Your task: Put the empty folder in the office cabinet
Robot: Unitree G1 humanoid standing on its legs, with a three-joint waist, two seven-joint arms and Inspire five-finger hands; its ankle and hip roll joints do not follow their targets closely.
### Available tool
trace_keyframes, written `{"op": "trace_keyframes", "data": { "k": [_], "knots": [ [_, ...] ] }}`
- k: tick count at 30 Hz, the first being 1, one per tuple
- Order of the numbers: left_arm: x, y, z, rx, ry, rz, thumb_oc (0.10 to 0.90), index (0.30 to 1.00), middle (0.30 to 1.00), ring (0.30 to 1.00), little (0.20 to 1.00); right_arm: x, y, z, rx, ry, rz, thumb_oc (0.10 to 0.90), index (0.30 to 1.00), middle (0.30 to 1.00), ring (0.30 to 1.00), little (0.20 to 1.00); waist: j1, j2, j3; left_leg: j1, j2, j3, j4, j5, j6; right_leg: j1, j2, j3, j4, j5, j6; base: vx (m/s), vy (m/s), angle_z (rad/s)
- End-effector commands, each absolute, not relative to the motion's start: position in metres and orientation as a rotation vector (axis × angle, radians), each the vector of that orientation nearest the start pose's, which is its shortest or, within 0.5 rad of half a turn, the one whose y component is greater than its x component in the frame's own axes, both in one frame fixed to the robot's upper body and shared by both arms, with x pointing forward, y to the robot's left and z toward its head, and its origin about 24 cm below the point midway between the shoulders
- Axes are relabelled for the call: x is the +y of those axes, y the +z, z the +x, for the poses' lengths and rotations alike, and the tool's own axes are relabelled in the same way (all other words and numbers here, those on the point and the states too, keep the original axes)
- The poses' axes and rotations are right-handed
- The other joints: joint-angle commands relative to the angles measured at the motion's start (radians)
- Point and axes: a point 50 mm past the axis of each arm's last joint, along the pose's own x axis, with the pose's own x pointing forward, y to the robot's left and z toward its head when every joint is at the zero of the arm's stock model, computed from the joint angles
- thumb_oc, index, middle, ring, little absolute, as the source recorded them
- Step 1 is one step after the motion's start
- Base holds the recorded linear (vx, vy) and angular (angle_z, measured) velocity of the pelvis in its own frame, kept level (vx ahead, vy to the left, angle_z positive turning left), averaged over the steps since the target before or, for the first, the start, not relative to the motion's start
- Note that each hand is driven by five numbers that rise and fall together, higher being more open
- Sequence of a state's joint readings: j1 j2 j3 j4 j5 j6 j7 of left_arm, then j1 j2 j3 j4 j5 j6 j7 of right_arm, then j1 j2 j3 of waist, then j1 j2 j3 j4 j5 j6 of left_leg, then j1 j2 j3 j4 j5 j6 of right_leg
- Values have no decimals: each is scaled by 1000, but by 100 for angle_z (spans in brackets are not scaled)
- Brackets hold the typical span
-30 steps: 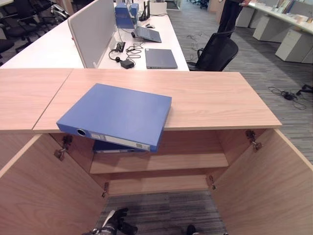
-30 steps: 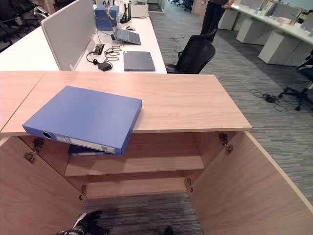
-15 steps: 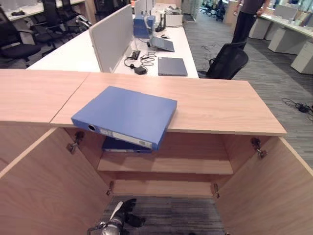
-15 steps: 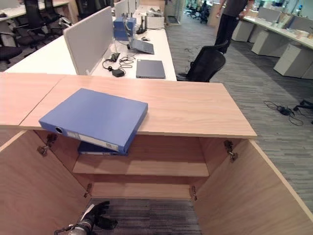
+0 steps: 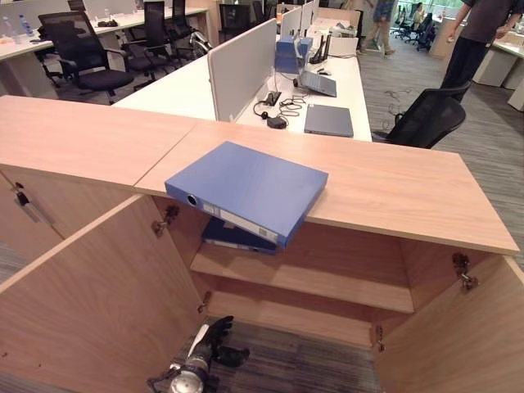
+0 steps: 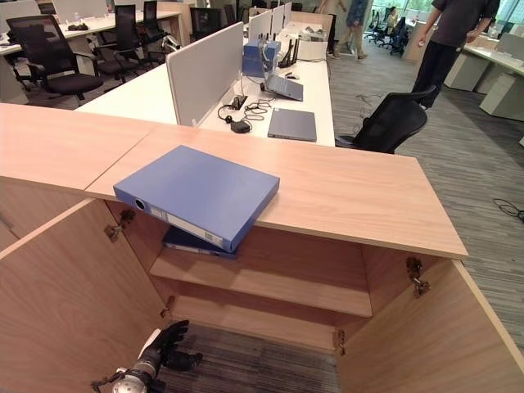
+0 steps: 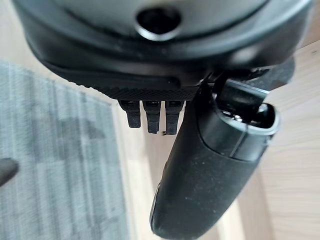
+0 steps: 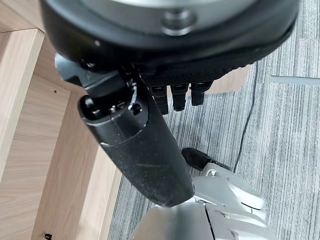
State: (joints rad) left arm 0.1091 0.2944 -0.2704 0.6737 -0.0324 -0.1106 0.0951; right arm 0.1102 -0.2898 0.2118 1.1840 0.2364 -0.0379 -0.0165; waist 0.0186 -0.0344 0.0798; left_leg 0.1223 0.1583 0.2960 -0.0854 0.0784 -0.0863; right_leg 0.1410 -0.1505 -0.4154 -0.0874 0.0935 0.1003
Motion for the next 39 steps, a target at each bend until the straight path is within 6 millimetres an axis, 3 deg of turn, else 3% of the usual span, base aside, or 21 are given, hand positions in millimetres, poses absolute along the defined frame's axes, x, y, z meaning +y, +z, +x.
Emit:
{"op": "trace_keyframes", "data": {
  "k": [1, 2, 3, 6, 9, 10, 13, 14, 18, 22, 29, 32, 39],
  "knots": [
    [199, -55, 223, 339, -26, 386, 800, 900, 900, 900, 900, -241, -153, 103, 1098, -139, -167, 800, 900, 900, 900, 900, 18, 0, 54, 39, 41, 21, -1, 9, -87, 109, 1, 52, 11, -162, 66, -11, -30, 12],
    [199, -55, 222, 339, -25, 387, 800, 900, 900, 900, 900, -241, -153, 103, 1099, -138, -167, 800, 900, 900, 900, 900, 18, 0, 54, 39, 41, 21, -1, 9, -88, 109, 1, 52, 11, -163, 65, -11, -64, 7],
    [201, -35, 230, 224, 12, 439, 800, 900, 900, 900, 900, -236, -154, 105, 1082, -129, -169, 800, 900, 900, 900, 900, 22, 0, 55, 40, 46, 19, 0, 10, -90, 113, 2, 50, 9, -166, 64, -5, -61, 2],
    [204, -19, 235, 136, 78, 472, 800, 900, 900, 900, 900, -231, -155, 103, 1082, -122, -175, 800, 900, 900, 900, 900, 24, 0, 55, 42, 49, 19, 2, 12, -94, 117, 4, 49, 6, -169, 63, -3, -45, 1],
    [215, 14, 243, -50, 147, 679, 800, 900, 900, 900, 900, -228, -158, 96, 1101, -116, -184, 800, 900, 900, 900, 900, 23, 2, 53, 44, 56, 23, 2, 12, -99, 117, 7, 50, 3, -171, 65, -2, -34, 0],
    [215, 14, 243, -51, 148, 683, 800, 900, 900, 900, 900, -227, -158, 96, 1101, -115, -183, 800, 900, 900, 900, 900, 23, 1, 53, 45, 56, 24, 2, 12, -99, 117, 7, 50, 3, -171, 65, 0, 0, 0],
    [231, 38, 248, -186, 175, 966, 800, 900, 900, 900, 900, -227, -160, 88, 1120, -114, -178, 800, 900, 900, 900, 900, 17, 6, 51, 53, 59, 33, 1, 7, -103, 118, 9, 56, 3, -173, 67, 0, 0, 0],
    [240, 54, 252, -275, 198, 1147, 800, 900, 900, 900, 900, -229, -160, 84, 1133, -113, -178, 800, 900, 900, 900, 900, 11, 12, 49, 60, 61, 40, 0, 4, -107, 119, 9, 60, 4, -175, 69, 0, 0, 0],
    [246, 68, 255, -341, 252, 1247, 800, 900, 900, 900, 900, -229, -161, 80, 1139, -115, -179, 800, 900, 900, 900, 900, 6, 14, 45, 64, 63, 46, 0, 1, -109, 119, 10, 65, 4, -175, 70, 0, 0, 0],
    [251, 111, 259, -564, 392, 1452, 800, 900, 900, 900, 900, -230, -162, 73, 1154, -118, -178, 800, 900, 900, 900, 900, -13, 22, 35, 82, 68, 66, -2, -5, -113, 116, 12, 79, 3, -175, 74, 5, -4, -13],
    [248, 147, 265, -727, 437, 1574, 800, 900, 900, 900, 900, -232, -163, 68, 1167, -101, -187, 800, 900, 900, 900, 900, -31, 30, 31, 92, 68, 81, -2, -10, -116, 113, 12, 93, 3, -173, 77, 0, 3, -12],
    [239, 164, 272, -817, 368, 1621, 800, 900, 900, 900, 900, -238, -161, 69, 1161, -103, -201, 800, 900, 900, 900, 900, -49, 38, 29, 96, 67, 89, -2, -10, -118, 108, 12, 103, 4, -169, 79, 7, 3, -4],
    [230, 180, 283, -892, 304, 1680, 800, 900, 900, 900, 900, -247, -158, 70, 1160, -111, -217, 800, 900, 900, 900, 900, -68, 46, 25, 93, 64, 101, -2, -11, -119, 95, 10, 117, 5, -162, 83, 6, 8, -8]
  ]
}}
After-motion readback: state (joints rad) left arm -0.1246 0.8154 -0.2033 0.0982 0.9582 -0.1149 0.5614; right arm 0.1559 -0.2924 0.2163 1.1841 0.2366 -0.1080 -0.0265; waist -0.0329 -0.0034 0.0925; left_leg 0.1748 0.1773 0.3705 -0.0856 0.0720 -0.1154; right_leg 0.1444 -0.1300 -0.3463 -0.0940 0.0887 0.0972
